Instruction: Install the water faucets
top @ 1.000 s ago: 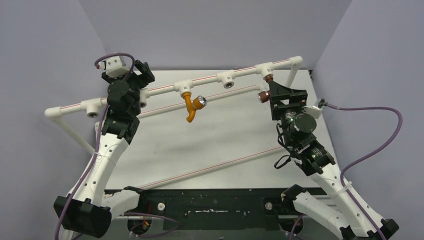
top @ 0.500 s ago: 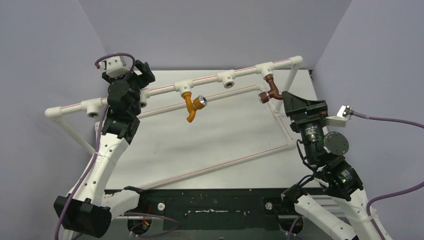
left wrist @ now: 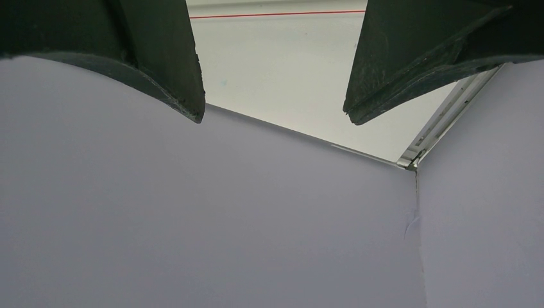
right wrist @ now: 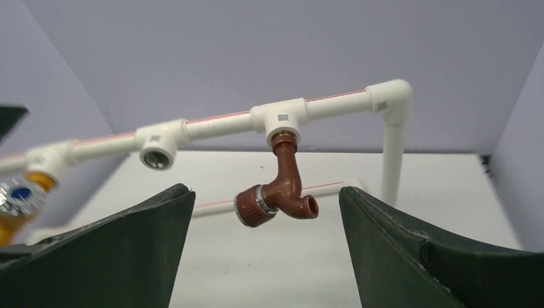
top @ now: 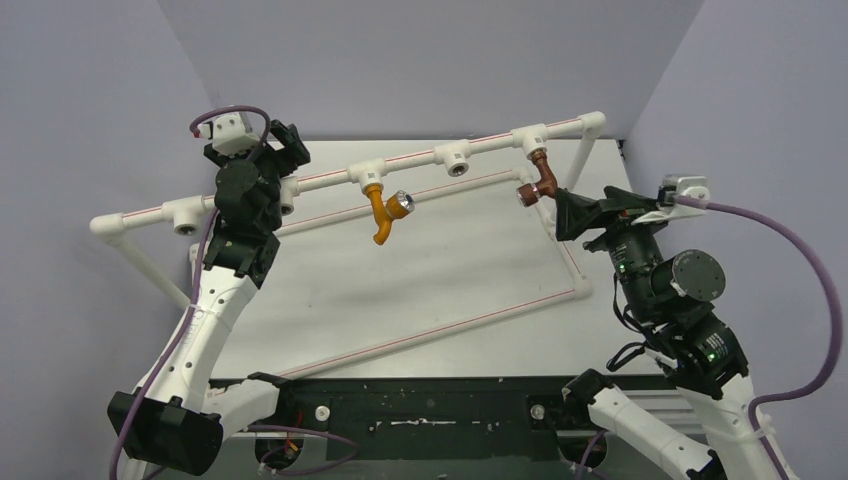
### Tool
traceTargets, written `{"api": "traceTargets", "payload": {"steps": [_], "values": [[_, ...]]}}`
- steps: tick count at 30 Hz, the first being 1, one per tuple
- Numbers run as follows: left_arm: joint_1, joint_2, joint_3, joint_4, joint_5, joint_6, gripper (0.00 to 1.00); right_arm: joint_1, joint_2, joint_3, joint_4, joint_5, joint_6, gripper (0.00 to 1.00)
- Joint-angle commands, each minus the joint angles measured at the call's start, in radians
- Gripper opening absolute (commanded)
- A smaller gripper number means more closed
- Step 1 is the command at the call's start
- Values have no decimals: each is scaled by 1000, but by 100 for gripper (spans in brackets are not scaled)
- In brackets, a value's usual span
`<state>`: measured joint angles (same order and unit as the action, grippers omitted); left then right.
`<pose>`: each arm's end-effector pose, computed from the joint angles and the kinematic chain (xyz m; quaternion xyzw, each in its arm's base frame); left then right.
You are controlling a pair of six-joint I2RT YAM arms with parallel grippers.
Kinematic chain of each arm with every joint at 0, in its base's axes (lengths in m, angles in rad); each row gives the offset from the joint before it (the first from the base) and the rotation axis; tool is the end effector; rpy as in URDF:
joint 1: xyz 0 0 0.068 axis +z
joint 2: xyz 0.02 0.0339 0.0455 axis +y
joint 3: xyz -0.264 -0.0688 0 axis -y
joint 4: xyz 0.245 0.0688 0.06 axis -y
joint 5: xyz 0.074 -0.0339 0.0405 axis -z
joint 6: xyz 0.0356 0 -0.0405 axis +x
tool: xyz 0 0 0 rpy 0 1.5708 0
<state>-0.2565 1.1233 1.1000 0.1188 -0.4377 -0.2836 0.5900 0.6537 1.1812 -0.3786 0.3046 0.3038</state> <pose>0.2532 -0.0508 0.4159 -0.1696 0.6543 -0.0520 0.7352 0.0879 0.0460 0.4652 0.0218 0.6548 0.2344 0.7182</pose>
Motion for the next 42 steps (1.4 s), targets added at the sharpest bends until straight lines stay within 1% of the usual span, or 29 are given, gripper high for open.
{"api": "traceTargets", "payload": {"steps": [1, 8, 10, 13, 15, 19, 22, 25, 29, 33, 38, 42], "values": [[-17, 56, -80, -277, 18, 3, 78, 5, 36, 35, -33, -142, -474, 84], [-16, 55, -79, -277, 20, 3, 77, 22, 36, 32, -149, -212, -934, 83], [-16, 53, -79, -276, 21, 1, 78, 35, 25, 16, -185, -204, -1057, 83], [-16, 56, -79, -275, 23, 1, 78, 59, 32, -7, -239, -171, -1183, 83], [-16, 56, -79, -276, 26, 1, 77, 73, 31, -39, -224, -123, -1271, 81], [-16, 57, -77, -277, 27, 0, 78, 90, 27, -113, -114, -3, -1456, 80], [-17, 54, -79, -275, 29, 0, 78, 111, 28, -186, 40, 101, -1602, 82], [-16, 54, -80, -274, 29, 0, 78, 114, 31, -239, 170, 128, -1741, 82], [-16, 57, -78, -274, 31, -2, 78, 123, 61, -274, 265, 155, -1869, 82], [-17, 56, -81, -274, 32, -1, 78, 137, 86, -350, 421, 182, -2010, 82], [-16, 60, -81, -272, 34, -2, 78, 149, 126, -395, 558, 194, -2122, 78], [-17, 62, -81, -273, 37, -3, 78, 156, 163, -397, 608, 209, -2144, 72]]}}
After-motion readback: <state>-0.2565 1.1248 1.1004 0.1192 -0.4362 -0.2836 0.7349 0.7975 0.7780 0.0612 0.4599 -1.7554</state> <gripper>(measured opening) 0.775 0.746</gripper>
